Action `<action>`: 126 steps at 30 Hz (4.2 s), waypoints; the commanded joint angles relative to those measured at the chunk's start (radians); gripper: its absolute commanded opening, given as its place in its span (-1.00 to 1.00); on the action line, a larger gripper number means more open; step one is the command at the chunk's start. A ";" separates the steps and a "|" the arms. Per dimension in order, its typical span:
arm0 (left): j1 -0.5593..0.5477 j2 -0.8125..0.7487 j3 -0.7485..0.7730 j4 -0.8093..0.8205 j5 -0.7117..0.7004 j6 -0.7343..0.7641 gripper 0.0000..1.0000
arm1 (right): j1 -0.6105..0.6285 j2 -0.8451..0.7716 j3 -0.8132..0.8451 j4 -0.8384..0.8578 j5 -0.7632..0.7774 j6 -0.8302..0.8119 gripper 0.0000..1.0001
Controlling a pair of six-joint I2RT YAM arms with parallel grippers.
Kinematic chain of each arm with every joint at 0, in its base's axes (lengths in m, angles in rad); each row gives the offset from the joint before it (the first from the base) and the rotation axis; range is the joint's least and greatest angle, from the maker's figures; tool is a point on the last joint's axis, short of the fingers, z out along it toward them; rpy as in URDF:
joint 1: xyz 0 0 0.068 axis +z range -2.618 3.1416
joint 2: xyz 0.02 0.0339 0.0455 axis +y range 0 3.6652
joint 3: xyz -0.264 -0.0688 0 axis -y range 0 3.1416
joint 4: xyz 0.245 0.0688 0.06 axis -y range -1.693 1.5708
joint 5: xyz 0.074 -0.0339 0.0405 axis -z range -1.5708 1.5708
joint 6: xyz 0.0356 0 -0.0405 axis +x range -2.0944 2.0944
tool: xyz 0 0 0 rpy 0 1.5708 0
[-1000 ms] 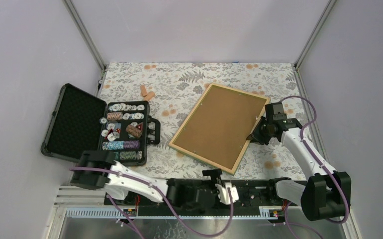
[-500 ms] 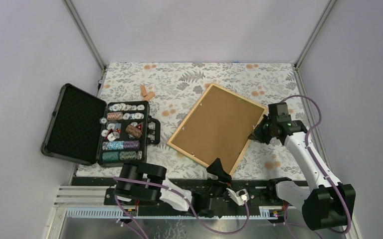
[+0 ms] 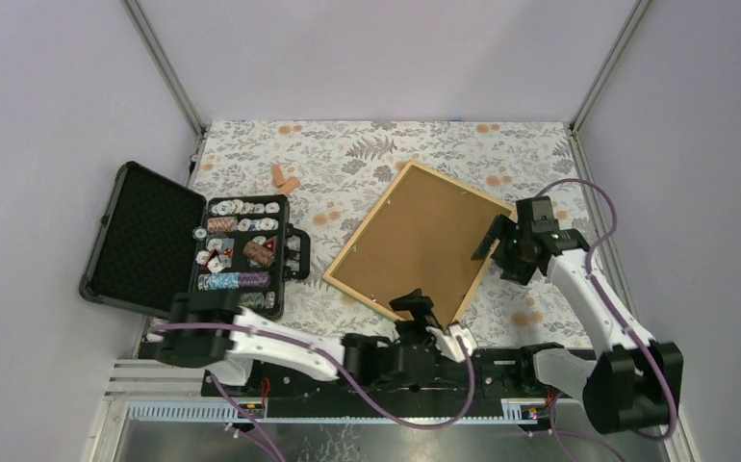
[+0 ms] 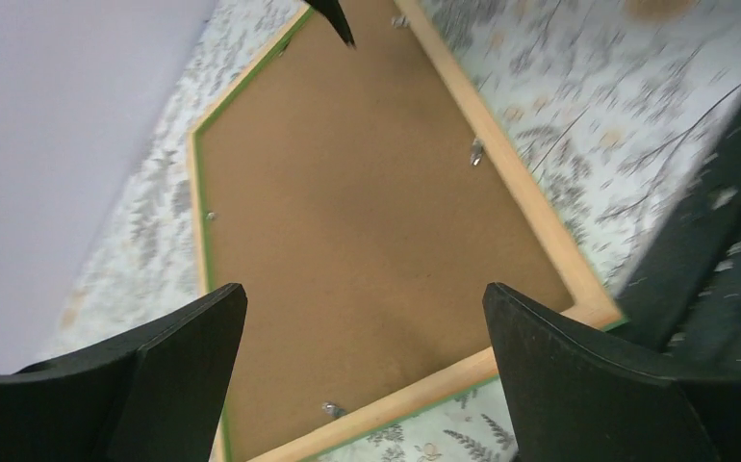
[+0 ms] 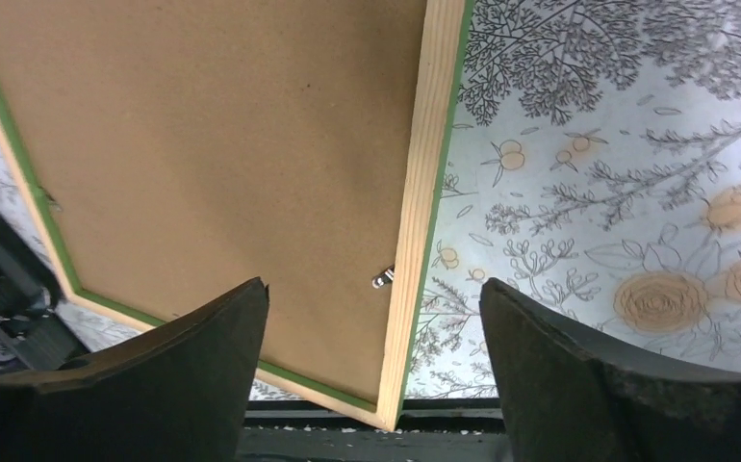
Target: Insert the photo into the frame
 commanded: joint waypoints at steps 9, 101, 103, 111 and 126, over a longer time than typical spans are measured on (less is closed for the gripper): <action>0.167 -0.492 -0.204 -0.189 0.493 -0.409 0.98 | -0.064 0.378 -0.030 0.134 -0.154 -0.169 -0.33; 0.038 0.037 -0.098 0.554 -0.045 0.439 -1.00 | -0.065 -0.001 0.168 -0.140 -0.027 -0.107 0.73; 0.045 -0.024 -0.075 0.457 -0.003 0.350 -1.00 | -0.065 -0.018 0.243 -0.176 -0.020 -0.147 0.97; 0.173 -0.294 0.047 0.049 0.285 -0.082 -1.00 | -0.065 -0.150 0.610 -0.263 0.027 -0.180 0.99; 0.696 -0.556 -0.045 0.088 1.055 -0.650 -1.00 | -0.065 -0.240 0.580 -0.226 -0.089 -0.164 0.99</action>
